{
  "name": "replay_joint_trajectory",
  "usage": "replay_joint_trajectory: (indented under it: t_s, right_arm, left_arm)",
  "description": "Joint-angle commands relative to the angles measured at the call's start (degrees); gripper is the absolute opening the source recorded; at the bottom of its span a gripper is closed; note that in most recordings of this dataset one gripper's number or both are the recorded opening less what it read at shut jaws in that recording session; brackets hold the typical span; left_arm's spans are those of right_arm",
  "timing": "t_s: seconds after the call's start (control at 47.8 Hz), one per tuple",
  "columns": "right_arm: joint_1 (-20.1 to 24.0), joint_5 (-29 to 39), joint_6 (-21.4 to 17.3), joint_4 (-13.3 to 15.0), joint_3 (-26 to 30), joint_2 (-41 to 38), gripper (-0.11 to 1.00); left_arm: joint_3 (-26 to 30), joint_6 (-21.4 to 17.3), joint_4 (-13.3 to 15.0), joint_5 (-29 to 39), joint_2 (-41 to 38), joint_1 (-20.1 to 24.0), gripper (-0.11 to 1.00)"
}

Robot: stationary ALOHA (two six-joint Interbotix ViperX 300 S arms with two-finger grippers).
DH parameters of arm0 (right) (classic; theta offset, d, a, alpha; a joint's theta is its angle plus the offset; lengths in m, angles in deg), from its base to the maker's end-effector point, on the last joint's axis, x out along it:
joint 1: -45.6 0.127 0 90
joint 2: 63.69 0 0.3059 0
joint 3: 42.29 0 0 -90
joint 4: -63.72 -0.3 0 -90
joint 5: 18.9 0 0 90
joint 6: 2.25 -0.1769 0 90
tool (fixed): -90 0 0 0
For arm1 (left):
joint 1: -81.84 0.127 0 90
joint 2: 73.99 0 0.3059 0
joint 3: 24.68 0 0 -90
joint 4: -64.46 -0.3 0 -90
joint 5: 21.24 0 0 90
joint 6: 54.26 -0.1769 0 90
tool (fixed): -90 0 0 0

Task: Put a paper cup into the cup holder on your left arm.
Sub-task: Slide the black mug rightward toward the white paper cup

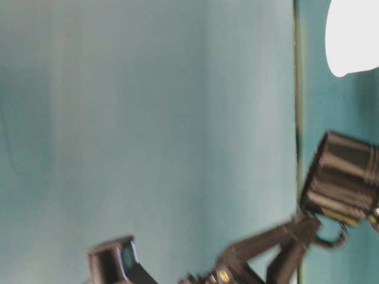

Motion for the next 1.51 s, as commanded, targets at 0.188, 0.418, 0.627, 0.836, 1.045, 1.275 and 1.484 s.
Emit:
replay_joint_trajectory:
  t_s: [0.188, 0.418, 0.627, 0.836, 1.045, 1.275, 1.484]
  right_arm:
    - [-0.1, -0.2, -0.6, 0.0, 1.2, -0.3, -0.02]
    - [-0.1, -0.2, -0.7, 0.0, 1.3, -0.3, -0.02]
    - [-0.1, 0.0, -0.6, 0.0, 1.2, -0.3, -0.02]
    - [0.0, 0.4, -0.6, 0.0, 1.2, -0.3, -0.02]
    - [-0.1, 0.5, -0.6, 0.0, 1.2, -0.3, -0.02]
    - [-0.1, 0.4, -0.7, -0.1, 1.2, -0.3, -0.02]
    - [-0.1, 0.5, -0.7, 0.0, 1.2, -0.3, -0.02]
  left_arm:
    - [4.3, -1.6, -0.2, -0.9, -3.9, -0.2, 0.32]
    - [5.4, -1.9, -0.2, -3.1, -7.6, 0.0, 0.32]
    - [5.4, -1.9, -0.2, -5.0, -8.6, 0.6, 0.32]
    - [5.3, -2.2, -0.2, -5.6, -8.7, 1.1, 0.32]
    - [5.5, -2.2, -0.2, -7.6, -10.3, 1.1, 0.32]
    - [5.9, -2.1, -0.2, -7.8, -11.7, 1.1, 0.32]
    - [5.5, -2.2, -0.2, -8.8, -12.4, 1.1, 0.32]
